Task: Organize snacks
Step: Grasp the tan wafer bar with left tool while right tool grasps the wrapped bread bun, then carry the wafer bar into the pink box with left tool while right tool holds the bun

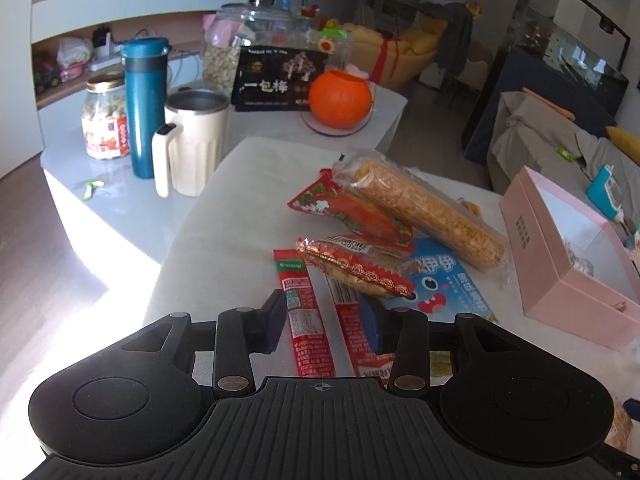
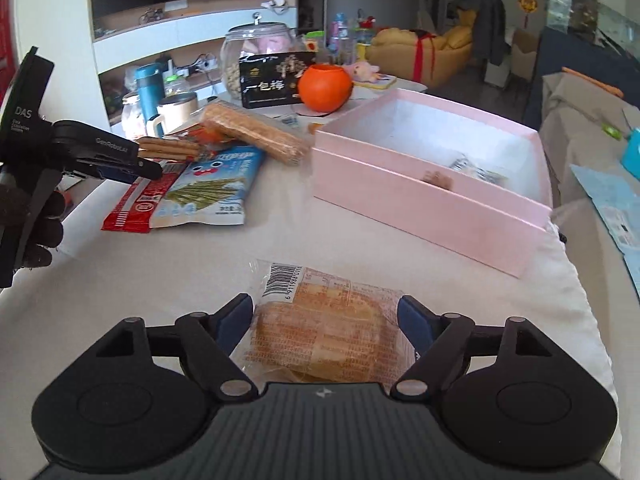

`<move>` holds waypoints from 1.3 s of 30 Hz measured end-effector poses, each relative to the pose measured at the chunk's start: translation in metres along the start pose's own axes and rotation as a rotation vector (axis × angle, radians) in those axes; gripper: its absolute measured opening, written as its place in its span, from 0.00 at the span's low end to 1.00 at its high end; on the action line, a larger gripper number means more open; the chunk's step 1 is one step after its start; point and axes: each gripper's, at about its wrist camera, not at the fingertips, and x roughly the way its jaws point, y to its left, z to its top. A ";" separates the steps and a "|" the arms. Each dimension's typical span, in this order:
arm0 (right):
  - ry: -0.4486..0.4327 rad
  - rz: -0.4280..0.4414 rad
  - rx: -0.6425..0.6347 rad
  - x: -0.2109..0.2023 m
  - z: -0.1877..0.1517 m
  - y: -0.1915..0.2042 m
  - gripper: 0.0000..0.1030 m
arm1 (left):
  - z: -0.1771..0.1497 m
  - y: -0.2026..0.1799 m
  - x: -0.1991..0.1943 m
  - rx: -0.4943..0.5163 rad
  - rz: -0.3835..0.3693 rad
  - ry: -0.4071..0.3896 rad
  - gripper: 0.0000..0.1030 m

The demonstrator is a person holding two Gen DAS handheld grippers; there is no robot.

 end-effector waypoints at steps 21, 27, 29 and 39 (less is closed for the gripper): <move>-0.042 0.050 0.204 0.005 -0.025 -0.029 0.91 | 0.017 -0.028 0.015 0.313 -0.050 0.098 0.44; -0.029 0.035 0.175 0.008 -0.024 -0.025 0.94 | 0.002 -0.042 0.015 0.354 -0.075 0.114 0.39; -0.016 0.022 0.149 0.010 -0.023 -0.021 0.95 | -0.004 -0.049 0.004 0.323 -0.123 0.108 0.39; 0.057 0.004 0.120 0.015 -0.016 -0.013 1.00 | -0.064 -0.106 -0.027 0.395 -0.346 0.163 0.39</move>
